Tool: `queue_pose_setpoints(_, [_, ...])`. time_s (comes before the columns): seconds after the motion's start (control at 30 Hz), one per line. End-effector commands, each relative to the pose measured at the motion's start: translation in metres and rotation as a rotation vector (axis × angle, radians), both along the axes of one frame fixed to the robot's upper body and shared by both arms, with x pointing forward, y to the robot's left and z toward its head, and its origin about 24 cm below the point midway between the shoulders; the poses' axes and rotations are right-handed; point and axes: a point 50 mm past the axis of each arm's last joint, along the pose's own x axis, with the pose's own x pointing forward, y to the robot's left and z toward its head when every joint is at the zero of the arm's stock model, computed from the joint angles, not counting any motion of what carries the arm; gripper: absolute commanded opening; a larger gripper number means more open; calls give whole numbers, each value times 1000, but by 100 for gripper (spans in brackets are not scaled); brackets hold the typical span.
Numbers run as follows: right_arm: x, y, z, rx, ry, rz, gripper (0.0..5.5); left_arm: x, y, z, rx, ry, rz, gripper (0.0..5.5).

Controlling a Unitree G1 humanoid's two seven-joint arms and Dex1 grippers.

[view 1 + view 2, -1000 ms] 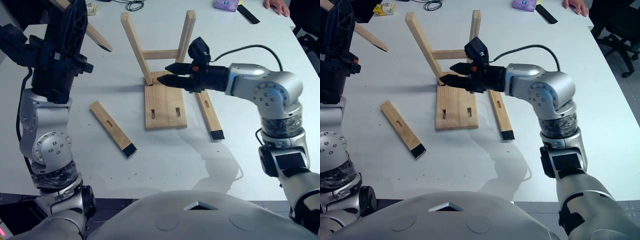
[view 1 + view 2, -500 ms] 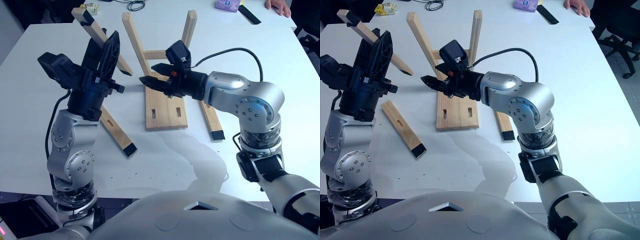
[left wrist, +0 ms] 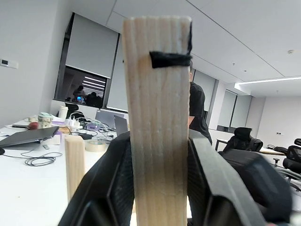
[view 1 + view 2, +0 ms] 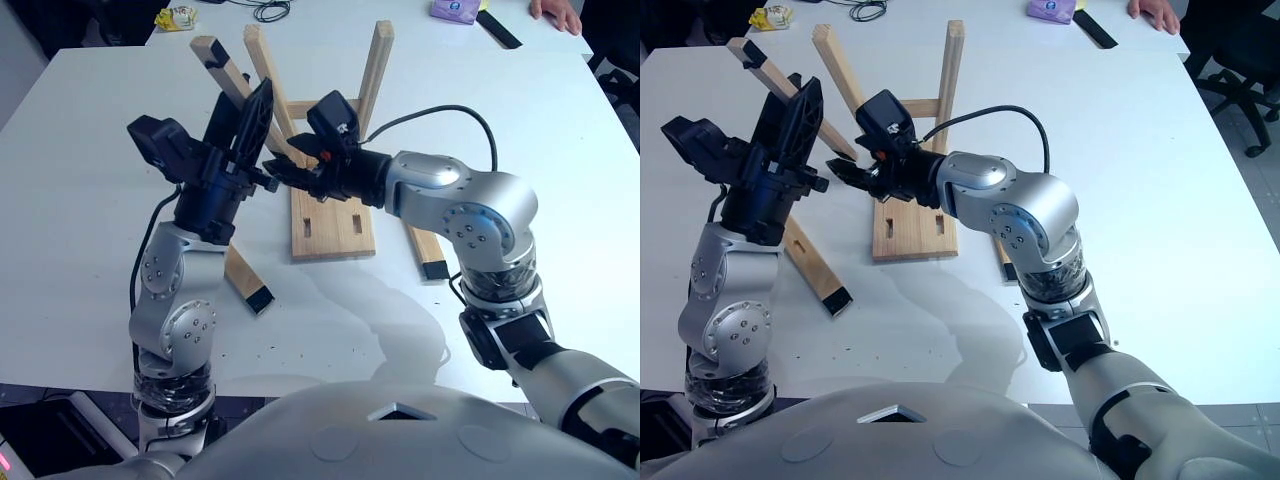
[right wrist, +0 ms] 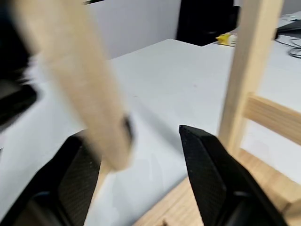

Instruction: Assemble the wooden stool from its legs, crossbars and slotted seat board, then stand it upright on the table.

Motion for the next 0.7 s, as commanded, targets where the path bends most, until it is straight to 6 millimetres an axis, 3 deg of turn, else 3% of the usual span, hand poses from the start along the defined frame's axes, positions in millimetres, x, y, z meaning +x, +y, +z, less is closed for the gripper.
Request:
queue_pose_setpoints(0.03, [10, -1, 2, 9, -15, -74, 285, -8, 2, -5, 42, 41, 11, 131])
queue_pose_setpoints(0.33, [16, -5, 4, 7, -26, -92, 285, -23, 9, -19, 113, 119, -10, 131])
queue_pose_setpoints(0.57, [2, -3, -1, -13, -21, -7, 285, -11, 19, -12, 139, 75, 14, 131])
queue_pose_setpoints(0.7, [2, -16, -13, -92, -37, -6, 285, -7, 34, -6, 207, 54, 16, 131])
